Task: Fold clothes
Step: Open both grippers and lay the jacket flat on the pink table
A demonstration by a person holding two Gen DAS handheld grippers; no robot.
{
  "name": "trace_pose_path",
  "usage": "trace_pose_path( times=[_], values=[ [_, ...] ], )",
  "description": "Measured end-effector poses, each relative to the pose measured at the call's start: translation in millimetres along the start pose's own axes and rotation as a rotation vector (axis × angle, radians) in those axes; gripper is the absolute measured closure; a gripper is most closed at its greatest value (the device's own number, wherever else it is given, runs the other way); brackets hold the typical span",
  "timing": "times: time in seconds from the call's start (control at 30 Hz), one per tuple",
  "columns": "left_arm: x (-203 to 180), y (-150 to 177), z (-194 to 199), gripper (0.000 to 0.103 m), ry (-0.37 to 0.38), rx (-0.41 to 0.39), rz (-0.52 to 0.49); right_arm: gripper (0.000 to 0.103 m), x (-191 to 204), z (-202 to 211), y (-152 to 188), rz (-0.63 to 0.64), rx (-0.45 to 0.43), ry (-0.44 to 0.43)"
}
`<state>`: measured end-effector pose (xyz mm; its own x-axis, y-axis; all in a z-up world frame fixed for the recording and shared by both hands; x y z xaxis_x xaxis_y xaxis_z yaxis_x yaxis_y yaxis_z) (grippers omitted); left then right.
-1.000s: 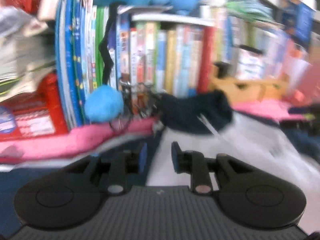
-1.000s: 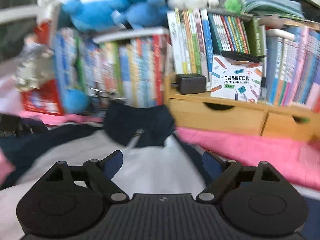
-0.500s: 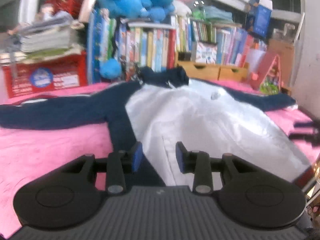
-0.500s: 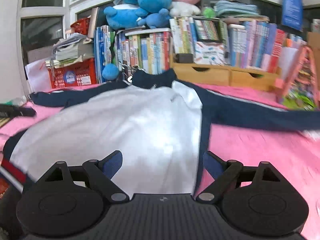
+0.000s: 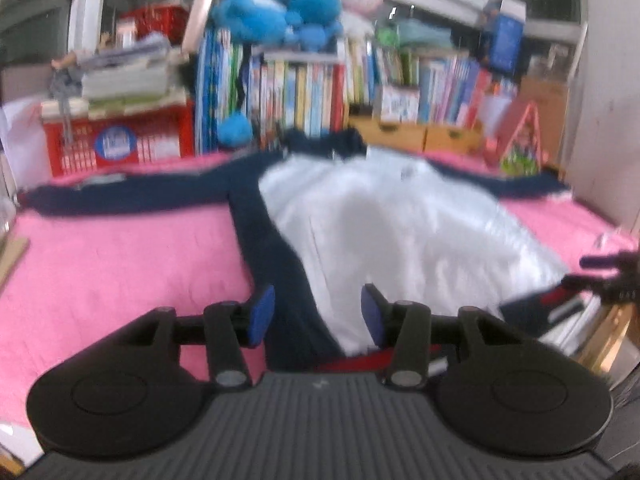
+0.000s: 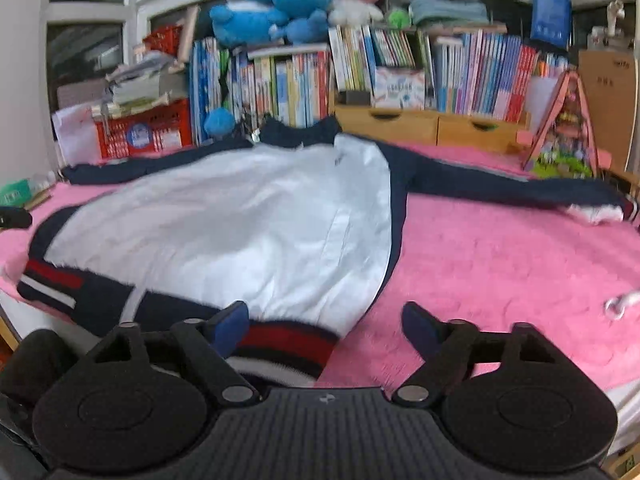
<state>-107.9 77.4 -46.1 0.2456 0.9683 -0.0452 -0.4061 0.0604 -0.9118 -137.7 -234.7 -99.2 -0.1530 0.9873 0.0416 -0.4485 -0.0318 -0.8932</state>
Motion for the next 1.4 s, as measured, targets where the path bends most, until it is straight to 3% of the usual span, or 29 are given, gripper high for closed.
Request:
trace_pose_path(
  times=[0.07,0.1,0.17,0.23,0.33,0.4,0.5,0.53,0.57,0.63,0.73,0.8,0.93,1.03,1.13,1.23,1.3,1.33,1.4],
  values=[
    [-2,8,-11,0.057,-0.019,0.015,0.000,0.055,4,-6,7,-0.030,0.026,-0.018],
    [-2,9,-15,0.057,-0.029,0.019,0.002,0.057,6,-8,8,-0.050,0.028,-0.026],
    [-2,8,-20,0.057,-0.036,0.015,0.009,0.075,7,-8,6,-0.052,0.020,-0.013],
    [-2,-1,-23,0.057,-0.034,-0.005,0.010,0.083,8,-4,1,-0.021,0.022,0.020],
    [1,-16,-29,0.057,-0.069,-0.055,-0.021,0.086,13,10,-8,0.117,0.013,0.088],
    [3,-14,-41,0.057,-0.104,-0.045,-0.045,0.085,19,17,-8,0.237,0.016,0.131],
    [4,2,-58,0.057,-0.122,0.024,-0.069,0.076,25,24,-7,0.359,0.059,0.111],
    [5,10,-61,0.057,-0.125,0.054,-0.078,0.067,25,30,-13,0.389,0.043,0.114],
    [5,14,-62,0.057,-0.122,0.069,-0.082,0.048,23,37,-23,0.407,0.011,0.128],
    [6,23,-63,0.056,-0.115,0.094,-0.088,0.028,19,48,-51,0.396,-0.080,0.150],
    [10,5,-56,0.057,-0.121,0.022,-0.056,0.028,22,40,-86,0.292,-0.180,0.092],
    [12,-22,-53,0.057,-0.119,-0.077,-0.002,0.028,37,13,-81,0.254,-0.172,0.072],
    [1,-59,-87,0.057,-0.122,-0.133,0.103,0.031,65,-40,-73,0.178,-0.157,0.033],
    [-16,-50,-122,0.058,-0.136,-0.095,0.117,0.032,87,-81,-67,0.121,-0.145,0.004],
    [-22,-25,-141,0.059,-0.214,-0.016,0.032,0.033,106,-118,-59,0.076,-0.129,-0.023],
    [-18,-15,-140,0.061,-0.252,0.019,-0.012,0.033,91,-112,-40,0.109,-0.105,-0.003],
    [-14,-12,-137,0.061,-0.265,0.026,-0.039,0.028,77,-106,-29,0.120,-0.097,0.016],
    [-12,-10,-136,0.061,-0.272,0.030,-0.052,0.028,67,-103,-24,0.124,-0.094,0.045],
    [-8,-7,-133,0.059,-0.285,0.037,-0.078,0.028,26,-96,-19,0.118,-0.091,0.203]
  ],
)
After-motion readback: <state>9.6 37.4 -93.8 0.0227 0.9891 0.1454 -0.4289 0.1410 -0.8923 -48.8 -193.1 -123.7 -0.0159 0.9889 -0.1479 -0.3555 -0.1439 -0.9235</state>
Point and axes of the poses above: each gripper's, at about its wrist camera, not at the fingertips, and z roughly against the way its jaws point, x to its left, y to its underside, the point moved 8 cm from there along -z, roughly the way its jaws point, and after that the axes turned 5 degrees about -x, right-handed, at the moved point
